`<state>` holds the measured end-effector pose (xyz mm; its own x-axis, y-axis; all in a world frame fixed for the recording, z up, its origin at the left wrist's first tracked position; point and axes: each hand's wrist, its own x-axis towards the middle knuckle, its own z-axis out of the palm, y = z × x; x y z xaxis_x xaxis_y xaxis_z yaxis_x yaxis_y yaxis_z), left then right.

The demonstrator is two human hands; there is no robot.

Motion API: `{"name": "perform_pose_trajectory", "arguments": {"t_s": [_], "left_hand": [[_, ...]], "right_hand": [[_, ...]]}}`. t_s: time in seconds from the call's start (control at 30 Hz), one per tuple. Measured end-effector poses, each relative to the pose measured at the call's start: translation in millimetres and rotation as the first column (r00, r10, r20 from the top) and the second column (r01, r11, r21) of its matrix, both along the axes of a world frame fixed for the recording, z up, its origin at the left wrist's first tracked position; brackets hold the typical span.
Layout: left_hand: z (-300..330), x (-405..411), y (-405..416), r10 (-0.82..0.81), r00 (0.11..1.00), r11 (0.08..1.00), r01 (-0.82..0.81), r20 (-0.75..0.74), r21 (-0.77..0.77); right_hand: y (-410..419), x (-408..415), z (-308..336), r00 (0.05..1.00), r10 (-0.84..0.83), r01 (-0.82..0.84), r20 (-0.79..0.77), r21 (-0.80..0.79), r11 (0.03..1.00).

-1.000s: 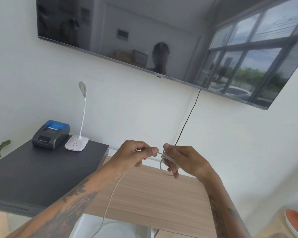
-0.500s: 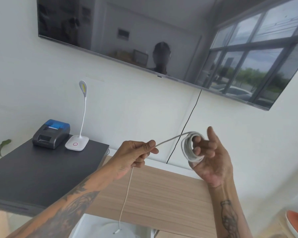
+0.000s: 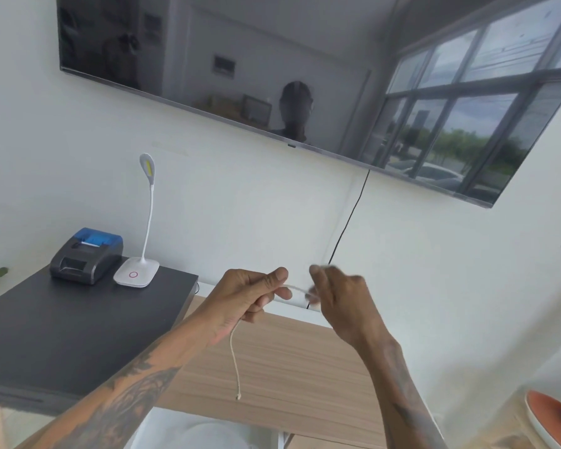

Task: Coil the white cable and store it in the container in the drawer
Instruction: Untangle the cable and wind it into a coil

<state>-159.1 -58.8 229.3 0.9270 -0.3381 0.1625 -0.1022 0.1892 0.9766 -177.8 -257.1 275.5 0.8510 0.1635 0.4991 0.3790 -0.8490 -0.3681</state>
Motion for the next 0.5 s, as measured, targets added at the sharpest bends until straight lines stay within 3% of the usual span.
{"name": "perform_pose_trajectory", "arguments": {"t_s": [0.07, 0.17, 0.23, 0.33, 0.4, 0.5], "left_hand": [[-2.1, -1.3, 5.7, 0.009, 1.000, 0.999, -0.009, -0.011, 0.041], [-7.0, -4.5, 6.4, 0.001, 0.999, 0.999, 0.001, -0.046, 0.039], [-9.0, -6.1, 1.4, -0.016, 0.999, 0.999, 0.017, -0.038, 0.040], [-7.5, -6.3, -7.5, -0.053, 0.998, 0.998, 0.053, 0.028, 0.017], [-3.1, -4.9, -8.0, -0.032, 0.998, 0.999, 0.031, 0.055, 0.006], [2.1, -1.7, -4.3, 0.007, 0.999, 1.000, -0.006, 0.045, -0.011]], "right_hand": [[-5.5, -5.4, -4.6, 0.967, 0.042, -0.032, -0.250, 0.043, 0.999], [-17.1, -15.3, -1.7, 0.821, 0.297, -0.149, -0.487, 0.320, 0.936], [-22.8, -19.5, 3.6, 0.692, 0.492, -0.181, -0.529, 0.533, 0.827], [-26.1, -26.7, 10.6, 0.602, 0.635, -0.084, -0.483, 0.753, 0.653], [-30.1, -30.2, 14.9, 0.570, 0.730, 0.019, -0.377, 0.895, 0.447], [-34.0, -36.7, 19.9, 0.519, 0.853, 0.097, -0.045, 0.995, -0.006]]}}
